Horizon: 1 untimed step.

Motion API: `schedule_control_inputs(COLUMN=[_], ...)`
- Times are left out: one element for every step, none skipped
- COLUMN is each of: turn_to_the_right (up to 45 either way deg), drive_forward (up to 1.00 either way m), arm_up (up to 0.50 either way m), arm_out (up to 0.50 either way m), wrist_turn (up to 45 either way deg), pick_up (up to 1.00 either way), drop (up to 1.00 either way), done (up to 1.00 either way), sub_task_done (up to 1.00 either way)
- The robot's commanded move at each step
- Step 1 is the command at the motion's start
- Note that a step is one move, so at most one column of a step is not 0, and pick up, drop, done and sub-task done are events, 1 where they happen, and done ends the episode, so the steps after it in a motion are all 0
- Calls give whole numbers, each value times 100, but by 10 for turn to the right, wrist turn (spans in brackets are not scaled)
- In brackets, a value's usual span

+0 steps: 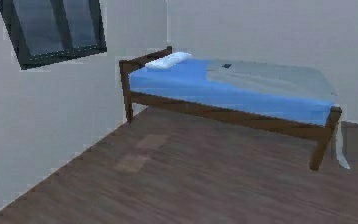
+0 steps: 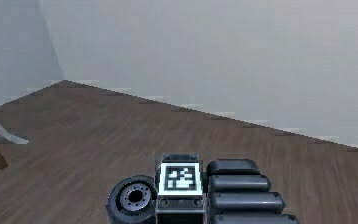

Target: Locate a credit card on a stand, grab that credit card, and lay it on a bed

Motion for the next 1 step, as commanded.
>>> schedule_control_inputs(turn_to_the_right=[0], drive_forward=[100], arm_up=[0], arm_out=[0], wrist_turn=[0], pick_up=[0], drop=[0], done=[0], sub_task_done=[0])
